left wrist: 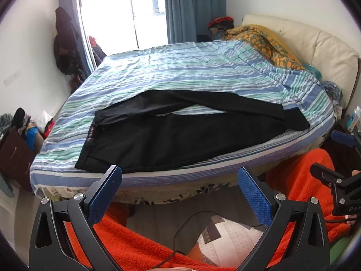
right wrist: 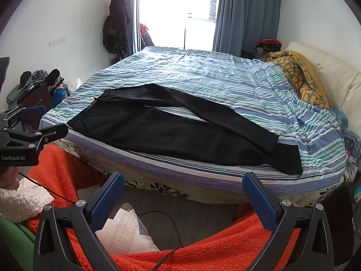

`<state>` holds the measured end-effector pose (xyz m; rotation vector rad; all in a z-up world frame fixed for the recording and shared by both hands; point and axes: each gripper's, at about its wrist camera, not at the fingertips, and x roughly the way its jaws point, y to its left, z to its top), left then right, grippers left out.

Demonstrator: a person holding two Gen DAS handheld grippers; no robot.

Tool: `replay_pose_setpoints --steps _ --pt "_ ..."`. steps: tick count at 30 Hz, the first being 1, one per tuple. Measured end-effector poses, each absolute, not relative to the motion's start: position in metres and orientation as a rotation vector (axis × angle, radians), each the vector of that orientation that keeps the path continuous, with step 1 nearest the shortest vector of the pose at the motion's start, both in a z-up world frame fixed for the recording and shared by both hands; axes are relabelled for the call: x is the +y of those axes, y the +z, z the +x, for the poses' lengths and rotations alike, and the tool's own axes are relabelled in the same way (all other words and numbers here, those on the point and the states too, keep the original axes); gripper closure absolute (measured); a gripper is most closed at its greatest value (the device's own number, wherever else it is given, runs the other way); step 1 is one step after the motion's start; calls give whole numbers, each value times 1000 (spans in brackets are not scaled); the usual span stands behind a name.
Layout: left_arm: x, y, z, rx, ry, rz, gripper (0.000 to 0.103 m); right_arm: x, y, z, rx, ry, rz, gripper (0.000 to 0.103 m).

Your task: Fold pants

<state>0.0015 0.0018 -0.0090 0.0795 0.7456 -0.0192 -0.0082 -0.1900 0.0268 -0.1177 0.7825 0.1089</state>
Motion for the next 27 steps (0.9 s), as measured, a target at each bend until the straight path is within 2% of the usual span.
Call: replay_pose_setpoints --steps 27 --pt "2 -8 3 748 -19 80 1 -187 24 -8 785 109 -116 0"
